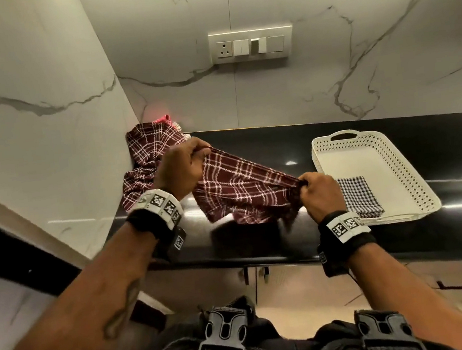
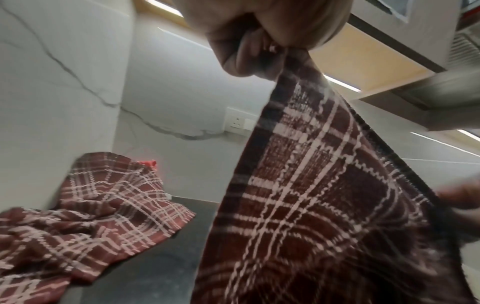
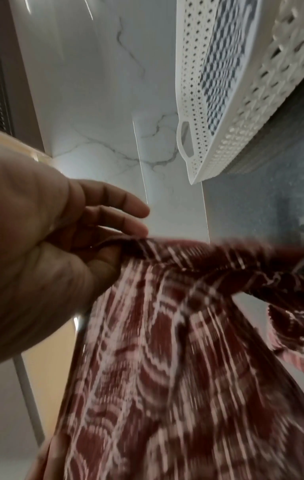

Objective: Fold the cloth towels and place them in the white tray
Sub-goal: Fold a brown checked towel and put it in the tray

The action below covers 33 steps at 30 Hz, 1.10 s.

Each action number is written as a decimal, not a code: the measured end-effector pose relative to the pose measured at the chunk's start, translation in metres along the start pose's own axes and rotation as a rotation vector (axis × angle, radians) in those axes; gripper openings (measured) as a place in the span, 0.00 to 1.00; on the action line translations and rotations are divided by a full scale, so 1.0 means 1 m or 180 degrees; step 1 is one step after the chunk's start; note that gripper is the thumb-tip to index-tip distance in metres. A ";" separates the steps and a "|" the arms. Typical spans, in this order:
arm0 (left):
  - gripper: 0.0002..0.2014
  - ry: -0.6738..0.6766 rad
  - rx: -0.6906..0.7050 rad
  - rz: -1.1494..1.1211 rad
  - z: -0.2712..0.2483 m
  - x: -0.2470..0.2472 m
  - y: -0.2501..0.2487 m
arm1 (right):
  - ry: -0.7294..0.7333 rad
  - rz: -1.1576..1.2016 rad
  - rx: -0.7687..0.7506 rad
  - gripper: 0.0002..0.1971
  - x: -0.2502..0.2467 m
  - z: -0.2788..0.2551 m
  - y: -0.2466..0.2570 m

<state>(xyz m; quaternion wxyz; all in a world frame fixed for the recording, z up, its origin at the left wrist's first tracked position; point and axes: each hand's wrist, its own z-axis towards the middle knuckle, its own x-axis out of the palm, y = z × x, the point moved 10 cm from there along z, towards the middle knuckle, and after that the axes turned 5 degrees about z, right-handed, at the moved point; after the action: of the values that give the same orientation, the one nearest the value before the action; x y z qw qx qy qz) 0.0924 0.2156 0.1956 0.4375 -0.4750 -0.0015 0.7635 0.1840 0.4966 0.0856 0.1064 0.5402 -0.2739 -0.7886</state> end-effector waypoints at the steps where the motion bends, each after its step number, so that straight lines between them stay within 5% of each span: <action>1: 0.06 -0.0115 -0.0117 0.0095 0.000 -0.012 0.010 | -0.0014 -0.0038 0.0105 0.11 -0.003 0.003 -0.007; 6: 0.06 -0.0489 -0.0737 0.0551 -0.006 -0.055 0.079 | -0.0039 -0.0105 0.0282 0.08 -0.013 0.011 -0.017; 12: 0.04 0.0503 -0.1629 0.0994 -0.012 -0.021 0.159 | 0.0557 -0.0733 0.0318 0.11 0.021 0.059 -0.015; 15: 0.05 0.0657 -0.2008 0.0733 0.005 -0.019 0.177 | 0.0577 -0.0872 0.0285 0.12 0.004 0.102 -0.003; 20: 0.09 -0.0362 -0.1619 0.0545 0.079 -0.092 0.137 | -0.0681 0.0187 -0.0152 0.12 -0.107 0.176 0.076; 24: 0.10 -0.1196 -0.1287 0.0342 0.098 -0.160 0.094 | -0.1644 0.0877 -0.0525 0.13 -0.193 0.177 0.117; 28: 0.09 -0.1348 -0.1165 0.0149 0.064 -0.172 0.075 | -0.1752 0.1263 -0.0825 0.12 -0.203 0.140 0.119; 33: 0.05 -0.1014 -0.1094 -0.0036 -0.033 -0.124 0.077 | -0.1138 0.1174 -0.0967 0.10 -0.132 0.055 0.081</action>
<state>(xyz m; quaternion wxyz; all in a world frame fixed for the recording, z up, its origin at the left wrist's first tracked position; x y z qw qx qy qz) 0.0853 0.0713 0.2349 0.3487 -0.4160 -0.2032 0.8149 0.1751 0.5078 0.2493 0.2776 0.3117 -0.2607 -0.8705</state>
